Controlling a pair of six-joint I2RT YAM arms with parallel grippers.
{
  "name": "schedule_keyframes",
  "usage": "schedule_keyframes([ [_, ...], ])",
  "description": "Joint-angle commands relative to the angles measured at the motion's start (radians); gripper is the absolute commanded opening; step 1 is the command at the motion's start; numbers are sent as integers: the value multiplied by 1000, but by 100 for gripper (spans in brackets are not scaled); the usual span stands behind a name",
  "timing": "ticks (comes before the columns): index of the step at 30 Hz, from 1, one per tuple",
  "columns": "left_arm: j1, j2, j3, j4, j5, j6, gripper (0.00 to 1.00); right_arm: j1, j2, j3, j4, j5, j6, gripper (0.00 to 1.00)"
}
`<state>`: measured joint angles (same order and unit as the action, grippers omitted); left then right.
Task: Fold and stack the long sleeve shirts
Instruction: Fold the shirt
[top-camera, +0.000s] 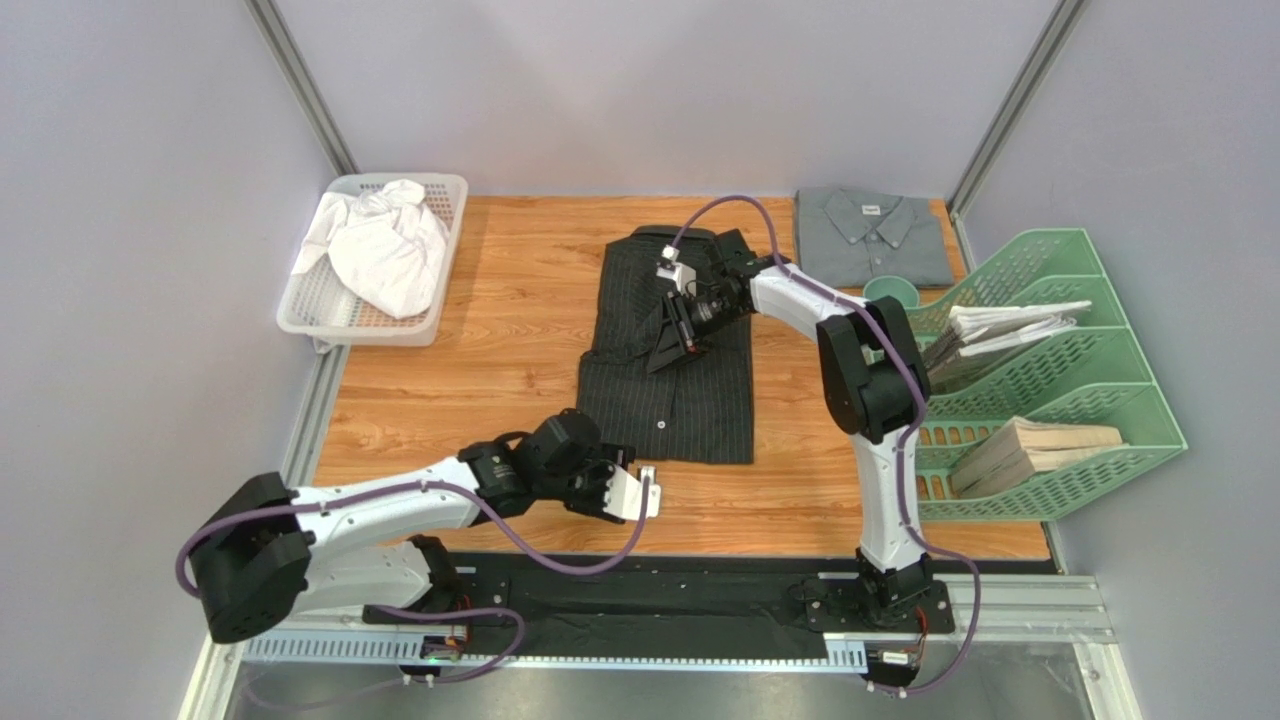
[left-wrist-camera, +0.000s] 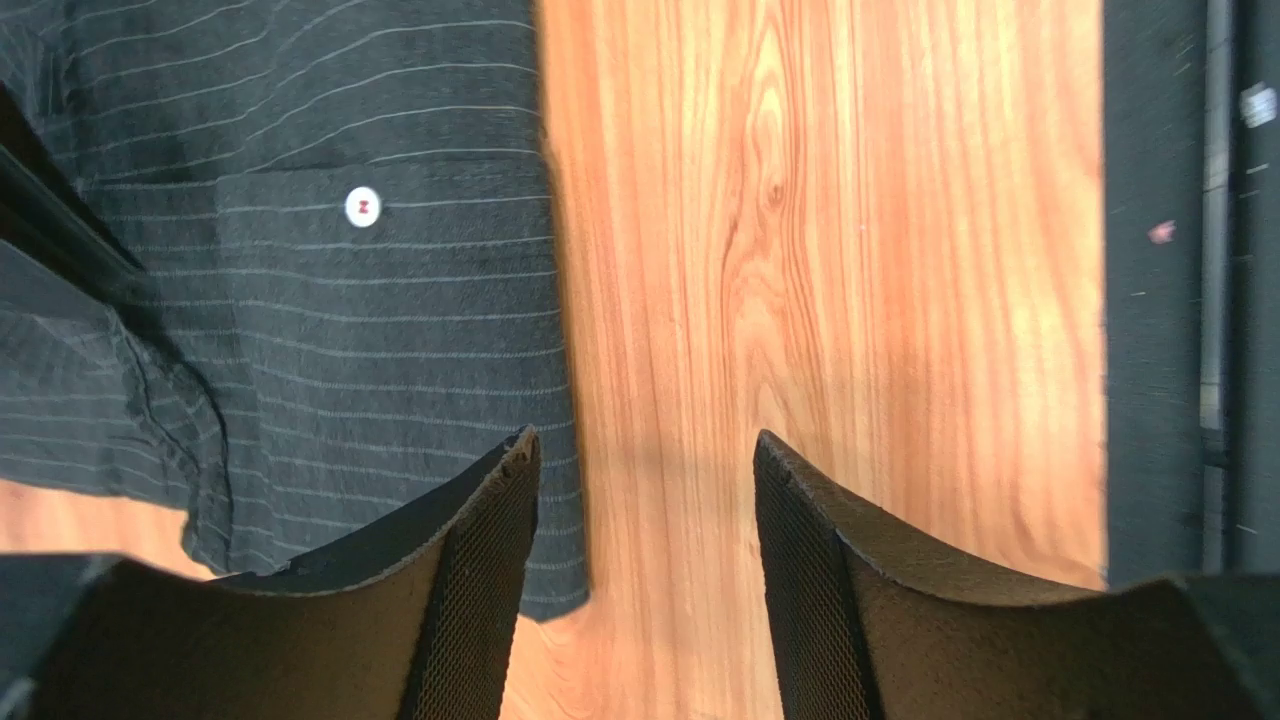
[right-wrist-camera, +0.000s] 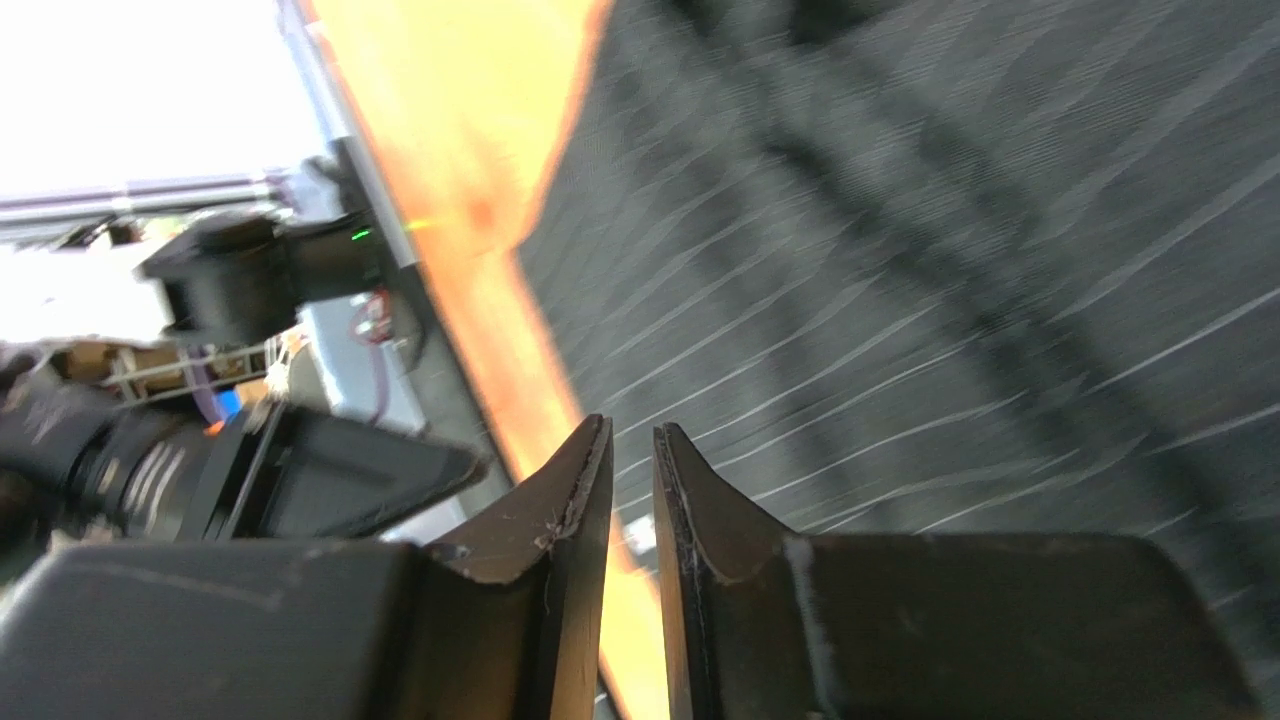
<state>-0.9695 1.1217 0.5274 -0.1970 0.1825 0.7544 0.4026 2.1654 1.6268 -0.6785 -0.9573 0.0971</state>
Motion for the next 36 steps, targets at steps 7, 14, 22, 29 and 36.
schedule_keyframes([
  [7, -141, 263, -66, 494, -291, 169, 55, -15, 143, 77, 22, 78, -59, 18],
  [14, -143, 443, 17, 511, -359, 233, 46, -15, 159, 25, 23, 80, -71, 17],
  [22, -143, 371, 86, 305, -318, 159, 0, 10, 122, -31, 31, 69, -83, 16],
  [29, -155, 133, 243, -213, -92, -12, 0, 58, 8, -52, -58, 29, -158, 20],
  [36, -159, 76, 384, -508, 107, -66, 0, 33, -6, 183, -326, 69, -299, 33],
])
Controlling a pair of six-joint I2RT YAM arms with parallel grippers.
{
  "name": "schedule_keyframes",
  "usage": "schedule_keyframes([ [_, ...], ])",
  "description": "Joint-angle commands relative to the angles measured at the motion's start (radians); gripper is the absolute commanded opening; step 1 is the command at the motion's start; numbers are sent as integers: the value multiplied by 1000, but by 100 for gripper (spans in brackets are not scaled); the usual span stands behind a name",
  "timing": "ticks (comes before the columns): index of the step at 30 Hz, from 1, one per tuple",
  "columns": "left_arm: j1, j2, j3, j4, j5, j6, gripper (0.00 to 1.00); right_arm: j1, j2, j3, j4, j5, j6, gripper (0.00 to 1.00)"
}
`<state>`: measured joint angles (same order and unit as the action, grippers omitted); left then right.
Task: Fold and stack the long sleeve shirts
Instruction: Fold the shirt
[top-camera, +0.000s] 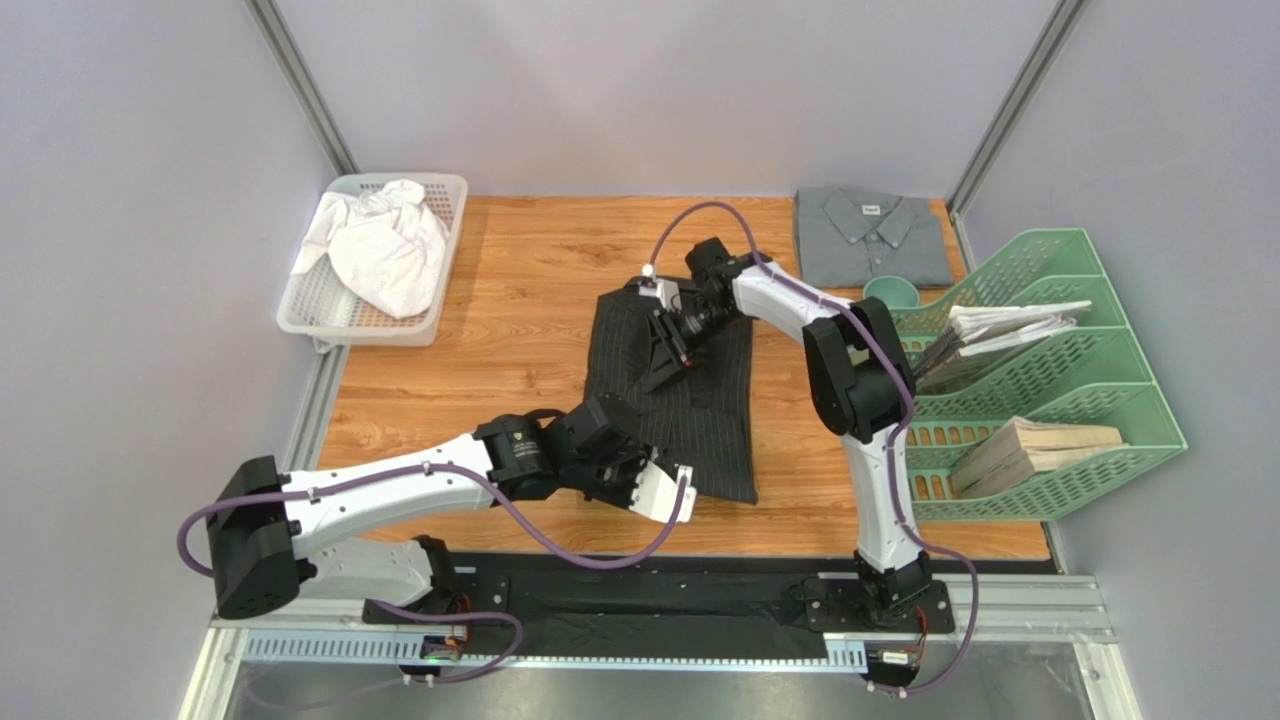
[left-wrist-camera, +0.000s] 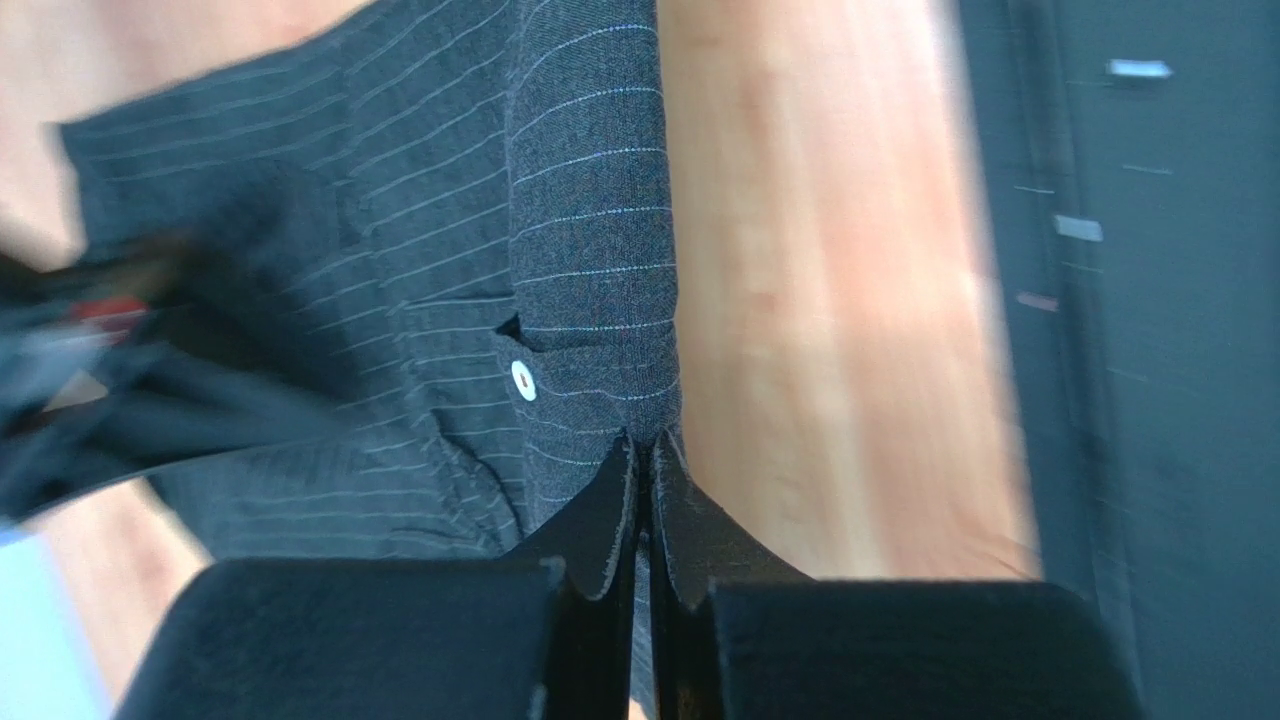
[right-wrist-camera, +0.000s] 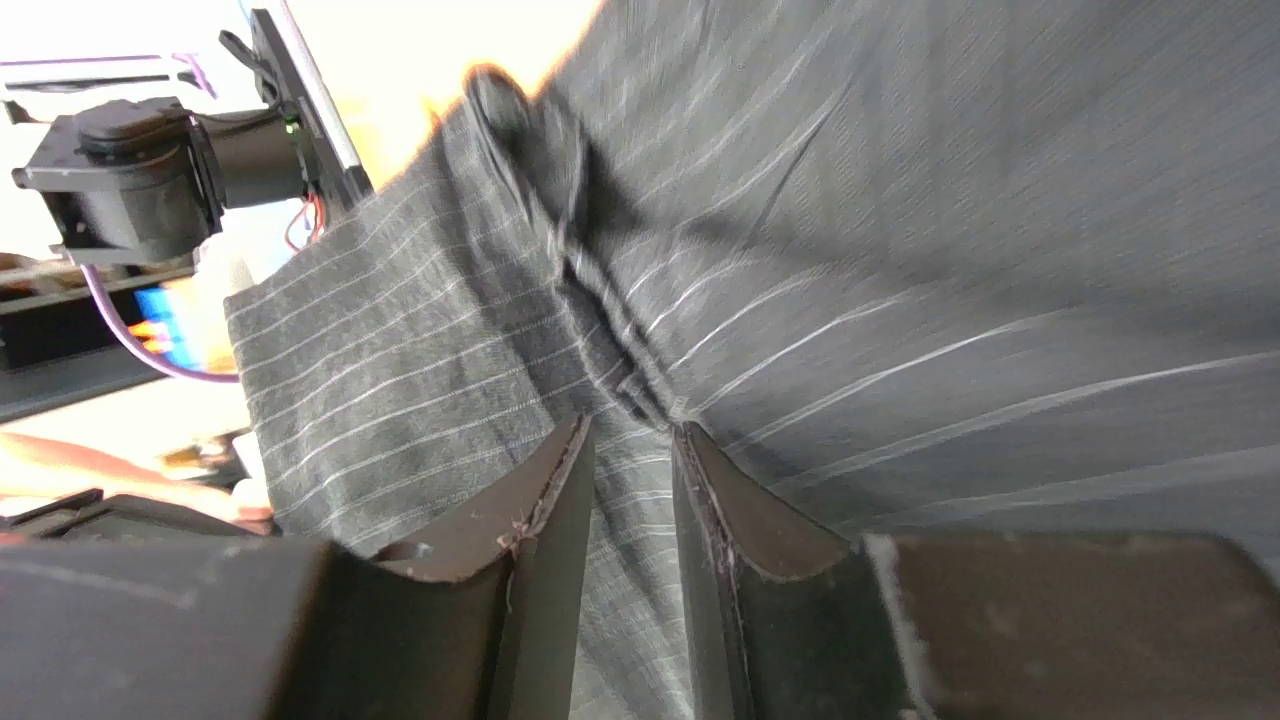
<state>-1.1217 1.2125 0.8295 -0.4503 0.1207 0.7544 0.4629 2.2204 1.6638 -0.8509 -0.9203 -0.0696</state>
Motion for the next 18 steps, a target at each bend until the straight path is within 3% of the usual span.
schedule_keyframes([
  [1, -7, -11, 124, -286, 193, -69, 0, -32, -50, 171, -175, 56, -156, 33],
  [9, 33, 80, 309, -498, 329, -70, 0, -107, 64, 399, -201, 173, -157, 33],
  [18, 140, 242, 520, -622, 401, 20, 0, -112, 143, 372, -157, 255, -177, 30],
])
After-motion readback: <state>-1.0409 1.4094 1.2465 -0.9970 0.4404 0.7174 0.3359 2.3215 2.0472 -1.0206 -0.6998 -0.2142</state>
